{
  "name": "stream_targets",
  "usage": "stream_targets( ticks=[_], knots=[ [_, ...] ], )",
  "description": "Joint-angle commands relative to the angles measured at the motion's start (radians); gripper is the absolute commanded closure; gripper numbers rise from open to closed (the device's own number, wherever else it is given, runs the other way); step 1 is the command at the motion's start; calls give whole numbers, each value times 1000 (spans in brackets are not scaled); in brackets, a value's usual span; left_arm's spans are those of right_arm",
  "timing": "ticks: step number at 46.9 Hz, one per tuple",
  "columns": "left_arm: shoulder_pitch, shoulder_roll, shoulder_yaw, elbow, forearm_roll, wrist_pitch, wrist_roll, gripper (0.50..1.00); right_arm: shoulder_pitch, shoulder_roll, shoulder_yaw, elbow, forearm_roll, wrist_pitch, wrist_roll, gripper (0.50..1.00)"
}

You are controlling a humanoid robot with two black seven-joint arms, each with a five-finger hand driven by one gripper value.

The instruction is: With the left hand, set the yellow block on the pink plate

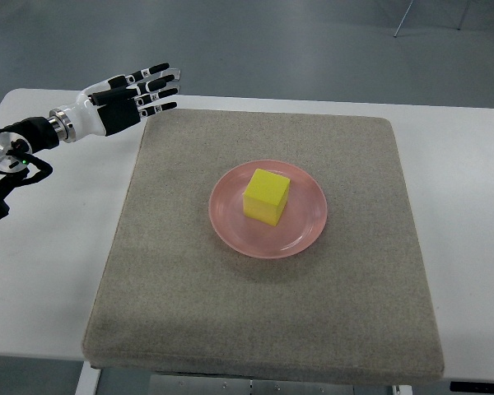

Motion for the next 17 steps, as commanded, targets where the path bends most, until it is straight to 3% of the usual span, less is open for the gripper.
stream_targets(
  ticks=[1,17],
  knots=[
    [-3,0,0,-4,2,0,2,504,1,0,1,12,1,-2,6,576],
    [2,0,3,0,9,2,2,504,1,0,5,64,1,2,-8,576]
  ],
)
